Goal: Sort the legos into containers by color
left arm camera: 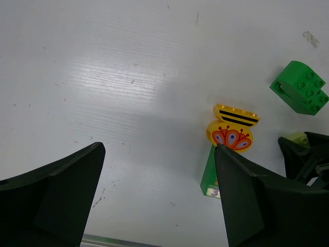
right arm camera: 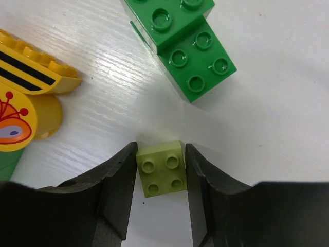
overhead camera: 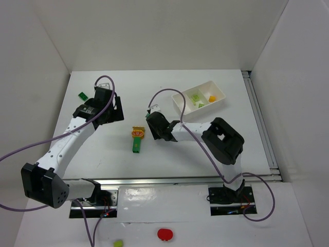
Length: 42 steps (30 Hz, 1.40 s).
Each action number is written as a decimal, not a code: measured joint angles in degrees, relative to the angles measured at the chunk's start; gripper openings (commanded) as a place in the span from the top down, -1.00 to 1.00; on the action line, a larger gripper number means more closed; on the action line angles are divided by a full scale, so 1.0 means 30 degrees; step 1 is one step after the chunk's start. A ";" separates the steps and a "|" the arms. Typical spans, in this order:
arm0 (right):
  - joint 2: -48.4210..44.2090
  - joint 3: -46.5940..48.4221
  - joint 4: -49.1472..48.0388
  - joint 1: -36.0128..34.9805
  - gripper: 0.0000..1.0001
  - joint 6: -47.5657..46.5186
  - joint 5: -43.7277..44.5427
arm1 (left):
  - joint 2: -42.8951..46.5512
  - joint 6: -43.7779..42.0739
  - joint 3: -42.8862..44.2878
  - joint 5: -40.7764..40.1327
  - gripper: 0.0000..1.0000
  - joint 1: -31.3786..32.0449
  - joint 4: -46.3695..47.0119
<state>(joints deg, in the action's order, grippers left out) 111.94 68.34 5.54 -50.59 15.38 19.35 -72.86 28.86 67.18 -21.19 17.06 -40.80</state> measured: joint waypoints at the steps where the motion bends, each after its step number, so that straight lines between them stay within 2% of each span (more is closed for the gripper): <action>1: -0.0015 0.0000 0.0022 0.0022 0.11 0.0022 0.0087 | 0.0000 0.0000 0.0000 0.0000 -0.94 0.0000 -0.0007; 6: -0.0925 -0.0015 0.0670 0.0022 0.14 0.0211 0.0838 | 0.0000 0.0000 0.0000 0.0000 -0.94 0.0000 0.0000; 11: -0.3898 -0.0029 0.1501 0.0386 0.14 0.0430 0.1996 | -0.0007 0.0015 0.0000 0.0029 -0.94 0.0000 0.0007; 16: -0.5690 0.0612 0.1894 0.2892 0.14 0.0903 0.3206 | -0.0007 0.0022 0.0000 0.0255 -0.94 0.0000 0.0015; 22: -0.4728 0.2528 0.2317 0.7643 0.14 0.1588 0.3832 | -0.0168 -0.0007 0.0000 0.1188 -0.94 0.0007 0.0036; 27: -0.2004 0.4699 0.2404 0.9551 0.14 0.1792 0.4226 | -0.0699 -0.0015 -0.0029 0.2025 -0.94 0.0175 0.0007; 31: -0.0204 0.5654 0.2594 1.0251 -0.50 0.1945 0.4226 | -0.0925 -0.0015 -0.0357 0.2681 -0.94 0.0401 -0.0029; 37: 0.0721 0.6623 0.3082 1.0557 -0.53 0.1821 0.4065 | -0.1428 0.0029 -0.0678 0.3475 -0.94 0.0947 -0.0095; 42: -0.1596 0.4699 0.2885 1.0433 -0.50 0.2011 0.3147 | -0.1843 0.0313 -0.1413 0.3876 -0.89 0.1676 0.0124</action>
<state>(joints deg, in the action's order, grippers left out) 107.15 82.43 14.20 -19.29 21.41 28.80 -78.39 29.80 62.94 -9.56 22.09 -40.42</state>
